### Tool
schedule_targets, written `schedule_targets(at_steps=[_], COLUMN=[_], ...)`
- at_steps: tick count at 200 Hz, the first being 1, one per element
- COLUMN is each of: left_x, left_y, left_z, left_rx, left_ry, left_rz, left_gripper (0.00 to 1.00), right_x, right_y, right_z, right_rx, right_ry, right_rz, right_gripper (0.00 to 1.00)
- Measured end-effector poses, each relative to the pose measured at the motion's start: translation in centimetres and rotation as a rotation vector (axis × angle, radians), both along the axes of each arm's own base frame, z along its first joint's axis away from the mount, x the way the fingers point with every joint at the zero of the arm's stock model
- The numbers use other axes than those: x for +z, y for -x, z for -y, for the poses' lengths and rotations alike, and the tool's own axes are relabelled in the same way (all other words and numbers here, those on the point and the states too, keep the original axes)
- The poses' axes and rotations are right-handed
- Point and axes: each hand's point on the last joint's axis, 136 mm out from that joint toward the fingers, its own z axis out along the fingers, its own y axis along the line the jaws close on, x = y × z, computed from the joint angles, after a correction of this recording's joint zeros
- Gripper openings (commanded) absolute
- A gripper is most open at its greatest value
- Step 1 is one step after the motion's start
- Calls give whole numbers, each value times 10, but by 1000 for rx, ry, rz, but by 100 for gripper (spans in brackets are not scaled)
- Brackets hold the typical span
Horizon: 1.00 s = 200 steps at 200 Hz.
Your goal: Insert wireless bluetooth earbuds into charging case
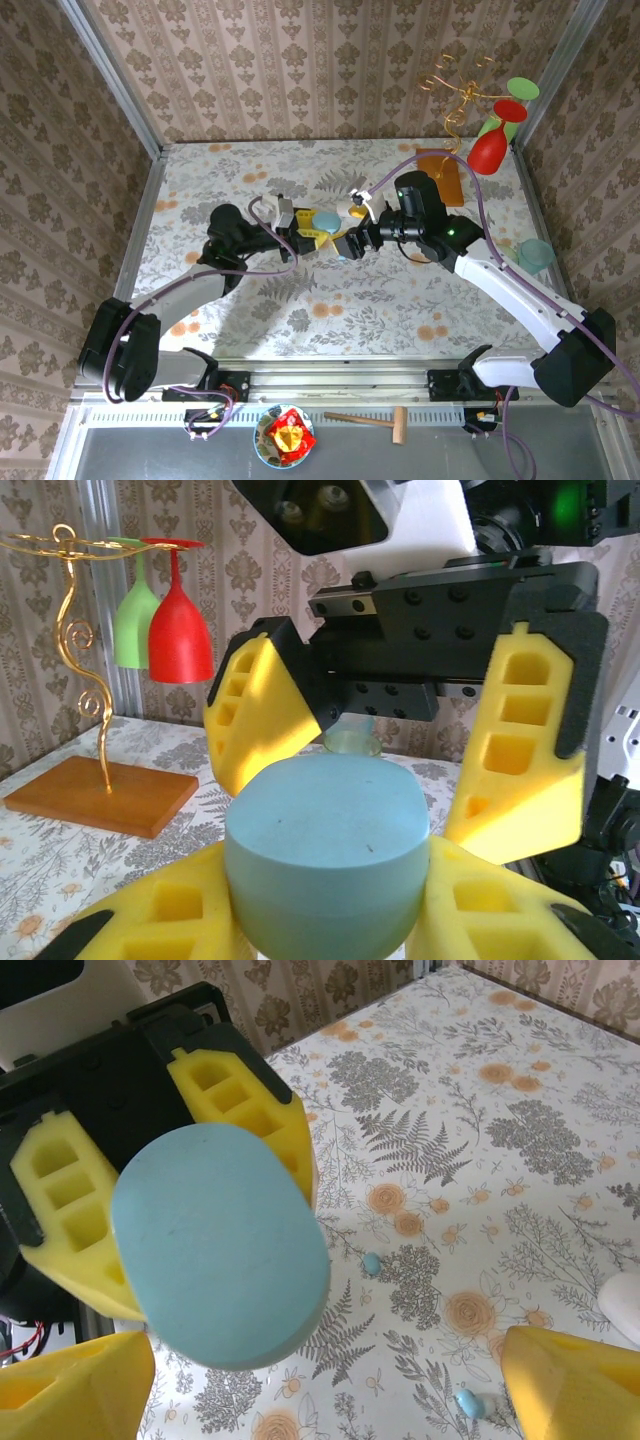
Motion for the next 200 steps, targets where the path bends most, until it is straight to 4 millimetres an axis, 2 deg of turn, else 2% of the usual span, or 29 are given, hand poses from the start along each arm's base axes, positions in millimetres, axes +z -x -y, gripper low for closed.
schedule_targets(at_steps=[47, 86, 129, 166, 200], left_x=[2, -5, -7, -6, -4], left_y=[-1, -2, 9, 9, 5], left_z=[-1, 0, 3, 3, 1], left_rx=[5, 5, -53, -52, -32], left_ry=[6, -13, -20, -19, -12], left_rz=[2, -30, -33, -31, -20], left_gripper=[18, 18, 18, 18, 18], right_x=[3, 10, 20, 21, 32], right_y=[-6, -12, -25, -24, -18], right_z=[9, 15, 20, 19, 20], right_rx=[-39, -67, -114, -111, -93], right_ry=[-58, -102, -144, -154, -186], right_rz=[-73, -105, -100, -105, -59], right_gripper=[83, 81, 81, 85, 89])
